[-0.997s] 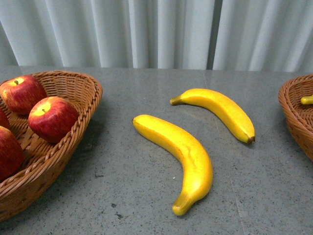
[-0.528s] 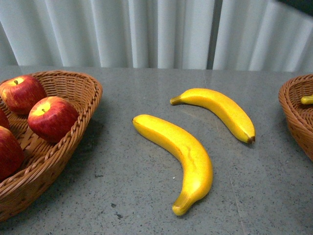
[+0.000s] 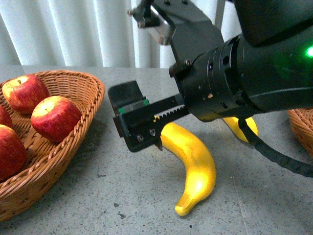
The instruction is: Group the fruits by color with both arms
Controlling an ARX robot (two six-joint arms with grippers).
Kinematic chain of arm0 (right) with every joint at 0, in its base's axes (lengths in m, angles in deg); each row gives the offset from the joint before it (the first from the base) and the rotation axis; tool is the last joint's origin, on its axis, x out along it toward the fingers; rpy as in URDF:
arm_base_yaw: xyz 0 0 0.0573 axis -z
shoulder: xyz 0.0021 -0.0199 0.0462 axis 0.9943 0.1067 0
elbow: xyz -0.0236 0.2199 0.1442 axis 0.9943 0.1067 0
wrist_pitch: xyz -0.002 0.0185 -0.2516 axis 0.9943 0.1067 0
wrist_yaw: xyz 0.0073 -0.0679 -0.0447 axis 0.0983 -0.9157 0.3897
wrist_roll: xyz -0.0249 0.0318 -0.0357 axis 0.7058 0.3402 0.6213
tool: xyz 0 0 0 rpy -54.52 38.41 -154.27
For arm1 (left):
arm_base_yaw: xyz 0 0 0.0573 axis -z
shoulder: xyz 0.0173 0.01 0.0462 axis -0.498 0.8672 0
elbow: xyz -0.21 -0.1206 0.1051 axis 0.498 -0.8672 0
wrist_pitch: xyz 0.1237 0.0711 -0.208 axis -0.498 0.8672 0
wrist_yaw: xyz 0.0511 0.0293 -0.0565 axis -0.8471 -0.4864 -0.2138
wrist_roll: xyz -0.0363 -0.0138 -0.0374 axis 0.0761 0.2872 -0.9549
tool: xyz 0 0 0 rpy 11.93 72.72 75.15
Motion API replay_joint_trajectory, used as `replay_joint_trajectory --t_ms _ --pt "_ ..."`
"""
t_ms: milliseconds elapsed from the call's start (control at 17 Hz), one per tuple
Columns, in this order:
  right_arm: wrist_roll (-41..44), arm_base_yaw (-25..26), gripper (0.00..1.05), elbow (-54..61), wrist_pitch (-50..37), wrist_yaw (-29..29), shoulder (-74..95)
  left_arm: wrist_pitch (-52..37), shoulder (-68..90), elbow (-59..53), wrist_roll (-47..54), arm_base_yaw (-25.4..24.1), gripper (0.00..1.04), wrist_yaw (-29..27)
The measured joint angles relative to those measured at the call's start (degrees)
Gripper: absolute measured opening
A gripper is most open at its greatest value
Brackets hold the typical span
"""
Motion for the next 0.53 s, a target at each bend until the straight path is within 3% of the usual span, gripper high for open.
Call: replay_joint_trajectory --t_ms 235,528 --pt "3.3 1.7 0.98 -1.0 5.4 -2.8 3.1 0.0 0.0 0.0 0.0 0.0 0.98 0.0" --pt "4.9 2.7 0.98 -2.7 5.7 -4.9 7.0 0.0 0.0 0.0 0.0 0.0 0.98 0.0"
